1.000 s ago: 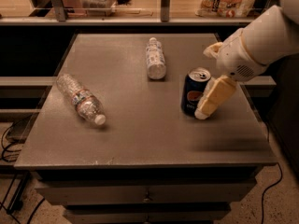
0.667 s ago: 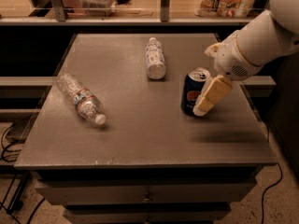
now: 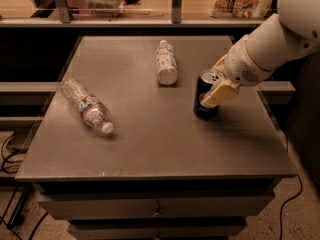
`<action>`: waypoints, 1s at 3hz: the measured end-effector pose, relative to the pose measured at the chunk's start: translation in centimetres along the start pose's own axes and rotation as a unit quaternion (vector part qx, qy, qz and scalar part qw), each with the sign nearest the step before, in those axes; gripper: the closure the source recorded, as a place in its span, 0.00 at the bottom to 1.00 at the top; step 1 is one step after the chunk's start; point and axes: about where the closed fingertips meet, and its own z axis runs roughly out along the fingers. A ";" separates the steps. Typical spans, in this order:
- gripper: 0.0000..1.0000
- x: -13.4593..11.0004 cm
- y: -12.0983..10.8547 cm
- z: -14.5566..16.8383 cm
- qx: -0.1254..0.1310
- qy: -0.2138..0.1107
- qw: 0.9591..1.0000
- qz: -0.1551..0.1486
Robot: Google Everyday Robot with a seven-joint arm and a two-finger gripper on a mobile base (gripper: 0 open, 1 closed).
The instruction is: Knock pepsi can over
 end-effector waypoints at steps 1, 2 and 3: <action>0.72 -1.0 0.5 -0.1 -0.006 -0.005 1.000 -0.012; 0.95 -3.1 0.5 -1.3 0.019 0.021 0.998 -0.055; 1.00 -5.0 -0.1 -2.4 0.061 0.081 0.988 -0.114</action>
Offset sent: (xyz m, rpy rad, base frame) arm -0.0025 0.0284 0.0586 -0.2533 -0.1857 0.1029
